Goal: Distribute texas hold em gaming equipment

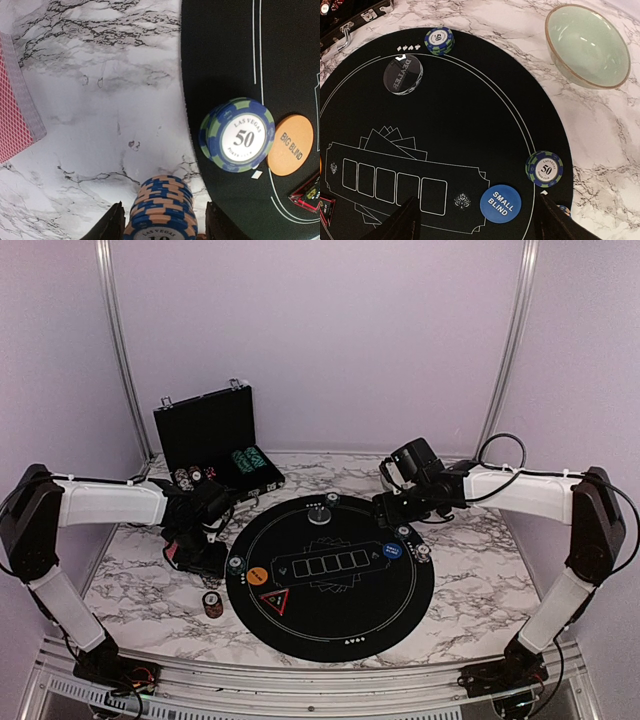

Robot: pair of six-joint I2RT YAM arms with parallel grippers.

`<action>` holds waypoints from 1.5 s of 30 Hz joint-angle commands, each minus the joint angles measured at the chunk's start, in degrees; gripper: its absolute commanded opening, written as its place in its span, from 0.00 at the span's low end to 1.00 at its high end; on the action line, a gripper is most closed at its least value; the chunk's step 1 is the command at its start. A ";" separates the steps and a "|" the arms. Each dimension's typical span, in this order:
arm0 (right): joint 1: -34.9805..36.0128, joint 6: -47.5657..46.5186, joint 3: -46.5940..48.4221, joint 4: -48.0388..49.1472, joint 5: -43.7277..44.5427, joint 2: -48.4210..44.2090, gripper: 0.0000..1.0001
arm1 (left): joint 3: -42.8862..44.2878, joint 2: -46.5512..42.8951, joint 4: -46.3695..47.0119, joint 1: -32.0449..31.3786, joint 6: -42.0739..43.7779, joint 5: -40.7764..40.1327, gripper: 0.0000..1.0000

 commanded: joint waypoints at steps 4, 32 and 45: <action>0.52 0.33 0.12 0.72 0.75 -0.62 0.75 | 0.65 0.34 -1.78 -0.45 0.45 -1.22 0.55; 0.52 0.36 0.04 0.91 0.64 -0.40 0.75 | -0.84 -0.89 -2.70 -0.71 0.37 -1.61 0.52; 0.48 0.52 -0.11 0.91 0.55 -0.38 0.75 | -1.29 -0.97 -2.76 -0.89 0.19 -1.30 0.51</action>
